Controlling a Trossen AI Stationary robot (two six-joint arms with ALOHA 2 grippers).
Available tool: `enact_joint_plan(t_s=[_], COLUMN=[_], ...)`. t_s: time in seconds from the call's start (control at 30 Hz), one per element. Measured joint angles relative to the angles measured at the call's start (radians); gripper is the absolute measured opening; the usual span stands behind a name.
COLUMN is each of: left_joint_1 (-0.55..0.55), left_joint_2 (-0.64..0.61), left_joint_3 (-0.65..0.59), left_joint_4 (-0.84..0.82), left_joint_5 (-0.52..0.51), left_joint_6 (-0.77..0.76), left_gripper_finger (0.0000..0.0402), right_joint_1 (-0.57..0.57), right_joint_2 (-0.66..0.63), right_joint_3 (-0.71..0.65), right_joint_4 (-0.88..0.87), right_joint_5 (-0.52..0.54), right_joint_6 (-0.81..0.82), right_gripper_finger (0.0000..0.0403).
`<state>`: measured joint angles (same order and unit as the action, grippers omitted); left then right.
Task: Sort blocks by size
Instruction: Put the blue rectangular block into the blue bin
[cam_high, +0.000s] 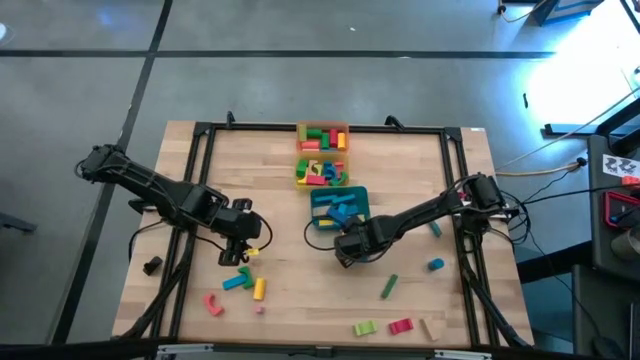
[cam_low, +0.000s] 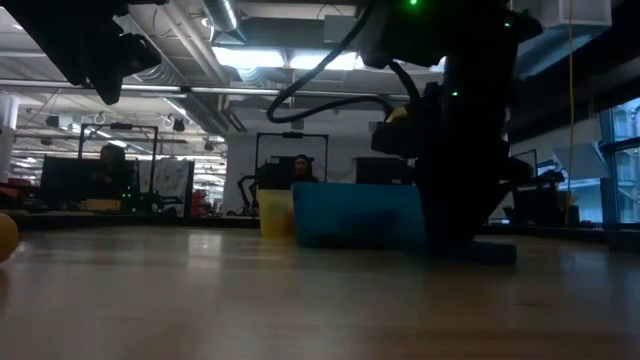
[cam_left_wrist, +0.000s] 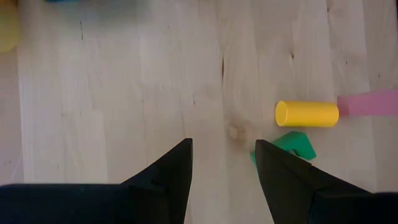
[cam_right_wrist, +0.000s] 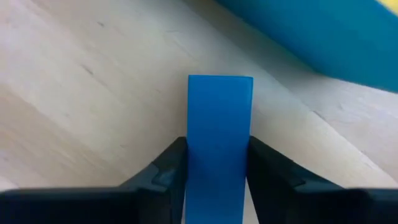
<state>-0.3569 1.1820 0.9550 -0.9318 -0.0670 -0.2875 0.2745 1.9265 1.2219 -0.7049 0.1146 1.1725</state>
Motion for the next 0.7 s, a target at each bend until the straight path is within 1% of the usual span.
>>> enact_joint_plan(t_s=[0.13, 0.27, 0.43, 0.57, 0.7], left_joint_1=[0.000, 0.000, -0.009, -0.032, -0.064], left_joint_2=[0.000, 0.000, 0.000, 0.000, 0.000], left_joint_3=[0.000, 0.000, 0.000, 0.000, 0.000], left_joint_4=[-0.001, -0.002, -0.003, -0.004, -0.004], left_joint_5=[0.000, 0.000, 0.001, 0.004, 0.005], left_joint_6=[0.000, -0.008, -0.096, -0.136, -0.181], left_gripper_finger=[0.0159, 0.0159, 0.0159, 0.0159, 0.0159], right_joint_1=[-0.001, 0.002, 0.000, -0.010, -0.044], right_joint_2=[-0.003, -0.018, -0.019, -0.019, -0.020], right_joint_3=[0.021, 0.088, 0.224, 0.323, 0.390], right_joint_4=[-0.006, -0.004, -0.035, -0.062, -0.100], right_joint_5=[-0.074, -0.152, -0.157, -0.067, 0.090], right_joint_6=[-0.055, -0.124, -0.251, -0.381, -0.519], right_gripper_finger=[0.0132, 0.0132, 0.0134, 0.0136, 0.0136])
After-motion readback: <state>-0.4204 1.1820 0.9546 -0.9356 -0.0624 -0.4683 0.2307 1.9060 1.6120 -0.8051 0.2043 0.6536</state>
